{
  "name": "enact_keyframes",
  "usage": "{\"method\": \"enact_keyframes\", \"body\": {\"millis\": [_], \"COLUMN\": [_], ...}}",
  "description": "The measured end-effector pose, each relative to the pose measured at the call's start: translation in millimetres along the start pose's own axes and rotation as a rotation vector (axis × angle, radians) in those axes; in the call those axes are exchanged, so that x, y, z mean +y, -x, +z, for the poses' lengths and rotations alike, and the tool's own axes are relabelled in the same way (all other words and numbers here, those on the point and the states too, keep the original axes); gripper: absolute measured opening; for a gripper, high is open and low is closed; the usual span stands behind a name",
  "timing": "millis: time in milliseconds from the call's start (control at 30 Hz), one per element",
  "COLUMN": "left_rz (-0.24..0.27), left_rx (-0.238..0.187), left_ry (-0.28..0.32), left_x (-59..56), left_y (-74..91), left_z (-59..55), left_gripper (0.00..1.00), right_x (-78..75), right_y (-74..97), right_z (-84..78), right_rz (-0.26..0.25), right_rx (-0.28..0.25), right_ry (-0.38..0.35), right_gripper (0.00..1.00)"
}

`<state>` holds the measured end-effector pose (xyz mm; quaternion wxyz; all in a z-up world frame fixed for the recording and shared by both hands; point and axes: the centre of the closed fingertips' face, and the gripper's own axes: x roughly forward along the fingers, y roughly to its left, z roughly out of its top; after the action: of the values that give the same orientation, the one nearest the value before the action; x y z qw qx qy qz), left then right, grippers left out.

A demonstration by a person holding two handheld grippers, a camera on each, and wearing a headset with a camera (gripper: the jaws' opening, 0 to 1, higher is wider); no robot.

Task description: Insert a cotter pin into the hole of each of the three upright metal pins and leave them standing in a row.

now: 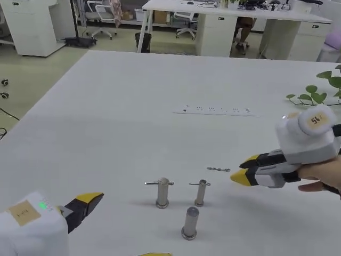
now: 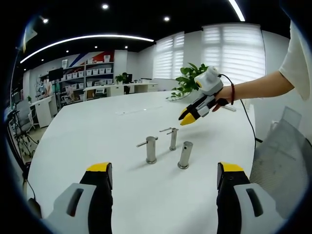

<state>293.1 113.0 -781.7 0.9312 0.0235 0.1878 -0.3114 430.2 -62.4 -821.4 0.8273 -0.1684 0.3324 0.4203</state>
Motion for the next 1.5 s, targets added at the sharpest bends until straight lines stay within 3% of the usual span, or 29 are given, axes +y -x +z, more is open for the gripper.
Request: {"method": "enact_keyframes", "body": {"millis": [500, 800, 1500], "left_rz": [-0.005, -0.011, -0.014], "left_rx": [-0.003, -0.001, 0.003], "left_ry": [0.002, -0.002, -0.016], "left_x": [1.0, -0.1, -1.3], "left_y": [-2.3, -5.1, -4.8], "left_z": [-0.3, -0.7, -1.4], "left_gripper": [0.85, 0.84, 0.80], "right_x": [-21.3, -27.4, -29.9], "right_y": [-33.1, -46.2, -49.8], "right_z": [-2.2, -4.5, -9.7], "right_rz": [0.006, 0.018, 0.068], "right_rx": [0.049, 0.079, 0.193], "right_ry": [-0.009, 0.031, 0.150], "right_gripper": [0.23, 0.17, 0.09]}}
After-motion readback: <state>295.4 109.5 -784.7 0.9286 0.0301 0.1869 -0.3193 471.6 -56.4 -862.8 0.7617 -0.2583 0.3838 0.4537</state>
